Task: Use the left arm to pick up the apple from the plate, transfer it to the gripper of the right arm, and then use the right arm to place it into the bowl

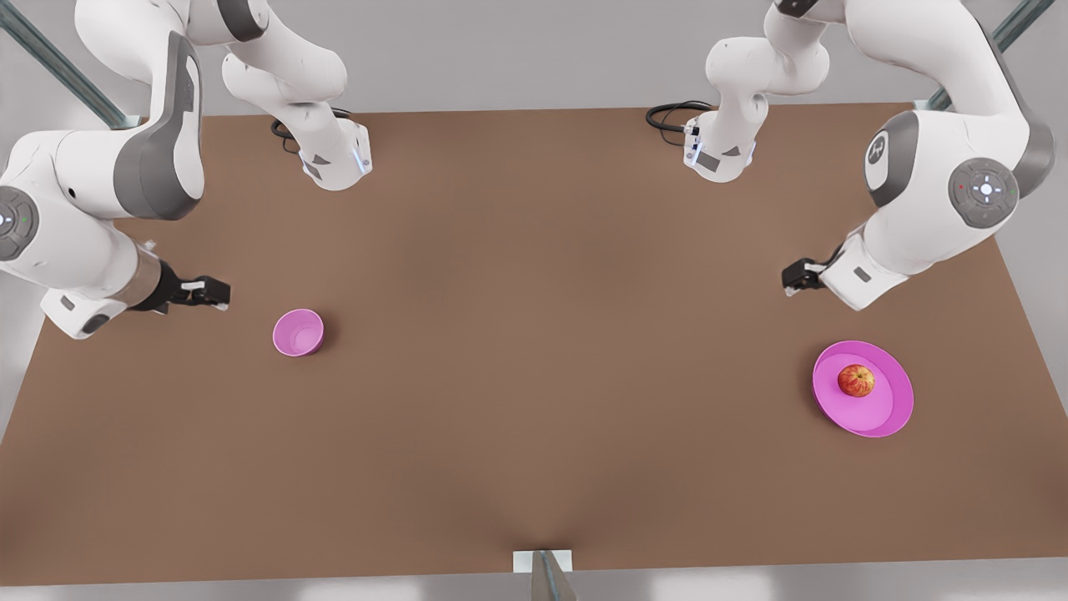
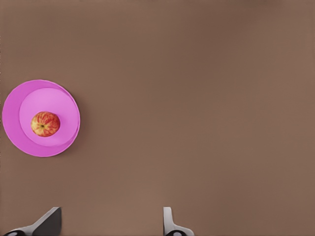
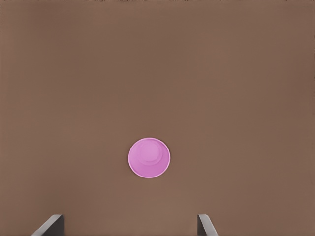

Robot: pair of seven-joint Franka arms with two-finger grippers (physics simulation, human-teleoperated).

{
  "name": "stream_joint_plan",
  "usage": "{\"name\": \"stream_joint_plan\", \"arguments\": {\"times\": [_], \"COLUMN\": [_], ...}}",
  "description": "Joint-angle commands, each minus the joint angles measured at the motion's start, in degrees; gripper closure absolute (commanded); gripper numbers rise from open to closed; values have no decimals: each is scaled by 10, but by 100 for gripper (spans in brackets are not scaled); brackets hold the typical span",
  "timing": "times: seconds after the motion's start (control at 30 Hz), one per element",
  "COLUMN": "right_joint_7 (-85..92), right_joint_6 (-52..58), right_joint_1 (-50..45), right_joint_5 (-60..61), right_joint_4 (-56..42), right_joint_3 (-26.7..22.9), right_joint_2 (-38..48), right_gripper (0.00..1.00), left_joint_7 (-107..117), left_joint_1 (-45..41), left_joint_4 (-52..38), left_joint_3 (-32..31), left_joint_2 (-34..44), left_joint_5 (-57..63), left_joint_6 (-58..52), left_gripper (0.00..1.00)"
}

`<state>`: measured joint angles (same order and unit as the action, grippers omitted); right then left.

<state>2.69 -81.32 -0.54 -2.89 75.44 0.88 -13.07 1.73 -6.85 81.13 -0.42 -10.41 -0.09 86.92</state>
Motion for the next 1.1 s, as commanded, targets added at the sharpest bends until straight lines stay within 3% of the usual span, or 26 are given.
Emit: {"name": "stream_joint_plan", "arguments": {"times": [0.0,0.07,0.17,0.3,0.33,0.57,1.07], "right_joint_7": [14,16,17,17,14,12,13], "right_joint_6": [-26,-26,-26,-26,-26,-25,-26], "right_joint_1": [1,1,2,2,1,6,2], "right_joint_5": [1,0,1,1,0,5,5], "right_joint_4": [0,0,0,0,0,2,0], "right_joint_3": [0,-3,-3,-3,-2,1,2], "right_joint_2": [1,1,1,1,1,1,1], "right_gripper": [0,0,0,0,0,0,0], "left_joint_7": [-23,-21,-21,-159,-184,-279,-309], "left_joint_1": [0,11,22,49,56,90,103], "left_joint_4": [0,11,149,155,159,159,163], "left_joint_3": [0,7,105,175,177,183,170], "left_joint_2": [-1,-15,-44,-120,-142,-232,-307], "left_joint_5": [5,4,-2,-104,-105,-183,-195], "left_joint_6": [53,69,272,349,398,475,476], "left_gripper": [0,0,0,0,0,0,0]}}
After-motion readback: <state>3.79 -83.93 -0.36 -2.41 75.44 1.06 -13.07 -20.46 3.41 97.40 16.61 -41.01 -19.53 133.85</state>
